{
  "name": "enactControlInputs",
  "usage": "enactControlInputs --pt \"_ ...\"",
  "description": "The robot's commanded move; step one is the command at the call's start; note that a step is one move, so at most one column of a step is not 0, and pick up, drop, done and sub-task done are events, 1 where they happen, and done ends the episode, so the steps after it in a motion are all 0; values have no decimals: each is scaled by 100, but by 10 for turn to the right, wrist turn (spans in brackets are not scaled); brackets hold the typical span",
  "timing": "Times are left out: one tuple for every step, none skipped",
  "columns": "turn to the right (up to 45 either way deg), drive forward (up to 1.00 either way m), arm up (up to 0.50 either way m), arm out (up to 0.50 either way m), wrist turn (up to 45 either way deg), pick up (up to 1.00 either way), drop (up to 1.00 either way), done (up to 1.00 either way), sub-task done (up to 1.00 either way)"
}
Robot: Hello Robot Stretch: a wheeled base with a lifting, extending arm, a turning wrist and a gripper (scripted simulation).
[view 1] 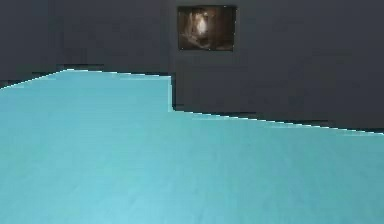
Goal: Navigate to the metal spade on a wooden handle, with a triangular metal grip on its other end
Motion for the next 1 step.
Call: enactControlInputs --pt "-450 0 0 0 0 0 0 0 0"
